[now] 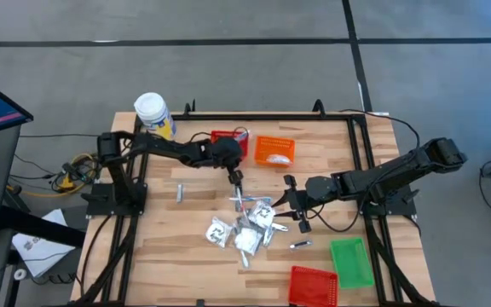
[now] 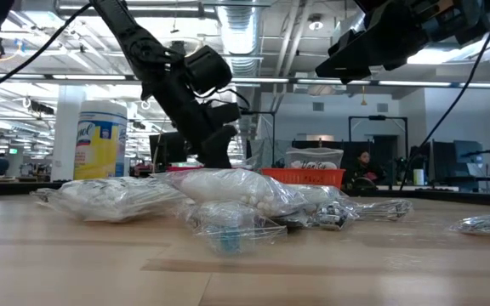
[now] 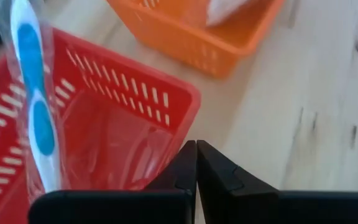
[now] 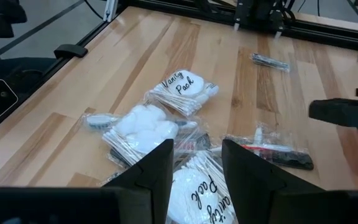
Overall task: Pick & Place Travel size toiletries
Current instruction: Adjust the top red bin, then put the silver nail cutter into the green bin
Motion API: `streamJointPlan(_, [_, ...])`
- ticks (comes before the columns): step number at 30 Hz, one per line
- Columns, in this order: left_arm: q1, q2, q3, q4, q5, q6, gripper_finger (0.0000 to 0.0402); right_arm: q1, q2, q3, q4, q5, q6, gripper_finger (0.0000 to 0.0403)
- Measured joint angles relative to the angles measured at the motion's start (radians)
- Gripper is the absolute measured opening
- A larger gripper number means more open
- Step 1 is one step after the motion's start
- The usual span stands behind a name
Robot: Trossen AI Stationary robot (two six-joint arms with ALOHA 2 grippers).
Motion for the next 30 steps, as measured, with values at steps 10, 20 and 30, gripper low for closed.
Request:
streamJointPlan(10, [-0.085, -0.068, -0.004, -0.015, 0.128, -0.019, 0.0001, 0.001, 0.000, 0.000, -0.015, 0.000, 0.005, 0.0130])
streamJointPlan(20, [-0.275, -0.264, -0.007, -0.033, 0.120, -0.057, 0.0001, 0.003, 0.000, 0.000, -0.018, 0.000, 0.016, 0.0130])
streamJointPlan(30, [-0.410, -0.401, -0.008, -0.430, -0.193, -0.287, 0.0001, 0.003, 0.000, 0.000, -0.018, 0.000, 0.024, 0.0130])
